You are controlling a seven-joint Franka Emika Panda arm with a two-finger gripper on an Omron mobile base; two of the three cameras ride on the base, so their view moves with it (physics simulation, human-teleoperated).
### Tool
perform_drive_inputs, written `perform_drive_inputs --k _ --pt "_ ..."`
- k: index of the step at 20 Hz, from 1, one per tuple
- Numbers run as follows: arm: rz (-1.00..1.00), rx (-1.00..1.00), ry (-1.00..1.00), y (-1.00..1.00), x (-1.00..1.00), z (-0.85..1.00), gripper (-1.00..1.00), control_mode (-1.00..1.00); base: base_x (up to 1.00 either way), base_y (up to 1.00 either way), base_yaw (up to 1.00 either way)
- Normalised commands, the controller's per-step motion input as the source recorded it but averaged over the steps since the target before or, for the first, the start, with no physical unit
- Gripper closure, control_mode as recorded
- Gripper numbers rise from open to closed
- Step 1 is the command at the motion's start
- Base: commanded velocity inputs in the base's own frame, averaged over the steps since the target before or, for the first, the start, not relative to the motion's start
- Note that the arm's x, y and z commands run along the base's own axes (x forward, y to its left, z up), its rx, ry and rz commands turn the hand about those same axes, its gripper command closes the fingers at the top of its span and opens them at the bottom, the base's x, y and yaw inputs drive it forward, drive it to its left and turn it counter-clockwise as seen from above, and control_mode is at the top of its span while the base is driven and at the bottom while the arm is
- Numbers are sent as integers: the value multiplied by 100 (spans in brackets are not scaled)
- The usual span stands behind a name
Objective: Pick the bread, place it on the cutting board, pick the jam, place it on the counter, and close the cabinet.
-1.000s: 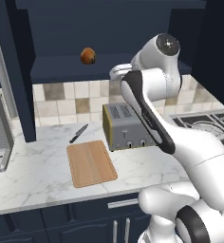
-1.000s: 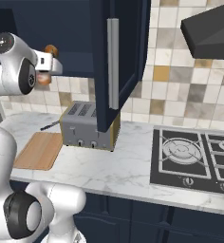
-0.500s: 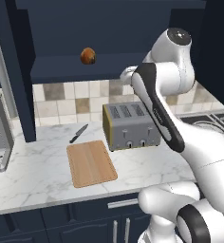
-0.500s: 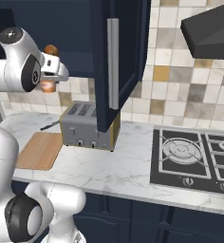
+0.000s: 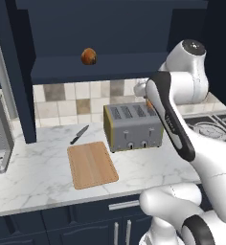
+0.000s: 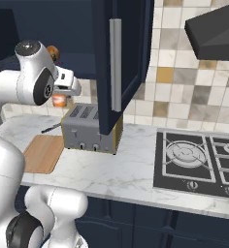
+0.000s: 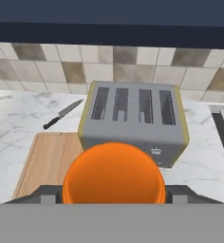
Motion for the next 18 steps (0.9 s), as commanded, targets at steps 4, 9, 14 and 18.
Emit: perform_drive_inputs --k 4,9,14,18 --pt "0 0 0 -13 -7 -46 100 -100 0 0 0" --pt "0 0 0 -12 -2 -46 100 -100 0 0 0" --pt "0 0 1 -10 -1 -39 100 -100 0 0 0" --pt "0 0 0 -11 -2 -36 100 -100 0 0 0"
